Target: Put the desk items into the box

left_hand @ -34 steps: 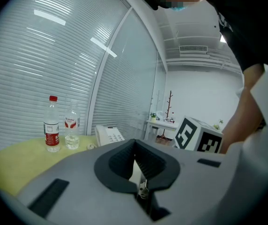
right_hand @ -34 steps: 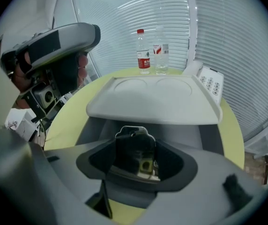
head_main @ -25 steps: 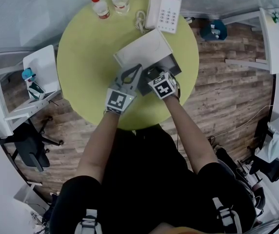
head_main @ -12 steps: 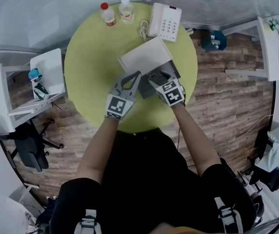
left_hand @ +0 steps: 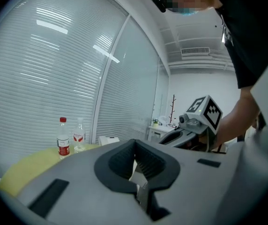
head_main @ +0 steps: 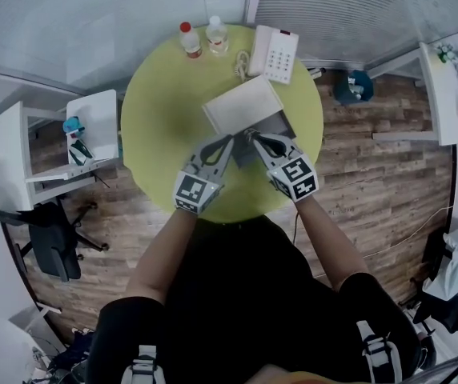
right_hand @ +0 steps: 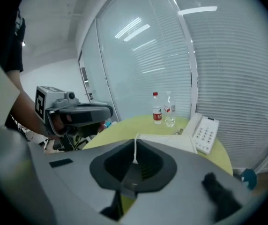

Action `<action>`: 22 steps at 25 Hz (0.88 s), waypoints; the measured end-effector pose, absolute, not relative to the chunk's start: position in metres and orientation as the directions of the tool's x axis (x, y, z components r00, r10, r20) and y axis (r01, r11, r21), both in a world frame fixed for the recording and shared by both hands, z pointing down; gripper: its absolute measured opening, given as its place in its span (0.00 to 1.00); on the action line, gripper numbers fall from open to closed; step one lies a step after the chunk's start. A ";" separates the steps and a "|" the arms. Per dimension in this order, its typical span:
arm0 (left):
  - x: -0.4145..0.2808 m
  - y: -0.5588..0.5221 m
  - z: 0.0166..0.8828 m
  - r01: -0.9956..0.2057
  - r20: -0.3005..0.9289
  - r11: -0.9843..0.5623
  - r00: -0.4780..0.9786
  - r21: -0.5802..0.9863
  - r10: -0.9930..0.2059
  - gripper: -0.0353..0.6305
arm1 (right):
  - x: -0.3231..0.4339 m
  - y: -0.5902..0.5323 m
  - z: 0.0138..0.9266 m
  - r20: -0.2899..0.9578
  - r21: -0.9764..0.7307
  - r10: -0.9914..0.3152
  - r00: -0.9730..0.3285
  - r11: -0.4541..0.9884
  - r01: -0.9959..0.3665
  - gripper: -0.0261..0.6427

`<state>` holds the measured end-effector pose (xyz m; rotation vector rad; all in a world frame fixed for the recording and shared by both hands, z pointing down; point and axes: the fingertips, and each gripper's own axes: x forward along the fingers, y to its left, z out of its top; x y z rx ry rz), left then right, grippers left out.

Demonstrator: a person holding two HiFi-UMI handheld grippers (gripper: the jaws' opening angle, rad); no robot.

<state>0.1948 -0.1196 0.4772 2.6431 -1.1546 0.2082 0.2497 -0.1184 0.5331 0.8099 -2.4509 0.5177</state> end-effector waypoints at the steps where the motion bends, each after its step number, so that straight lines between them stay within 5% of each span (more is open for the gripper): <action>1: 0.195 -0.114 0.471 -0.735 0.224 -0.657 0.677 0.167 -0.701 0.07 | 0.247 -0.114 0.521 0.530 -0.195 -0.448 -0.720 0.762 -0.617 0.07; 10: 0.193 -0.079 0.422 -0.739 0.181 -0.658 0.673 0.142 -0.717 0.07 | 0.233 -0.082 0.443 0.311 -0.149 -0.463 -0.830 0.838 -0.524 0.06; 22: 0.188 -0.076 0.393 -0.735 0.143 -0.669 0.678 0.112 -0.721 0.07 | 0.225 -0.075 0.400 0.204 -0.089 -0.482 -0.852 0.858 -0.506 0.06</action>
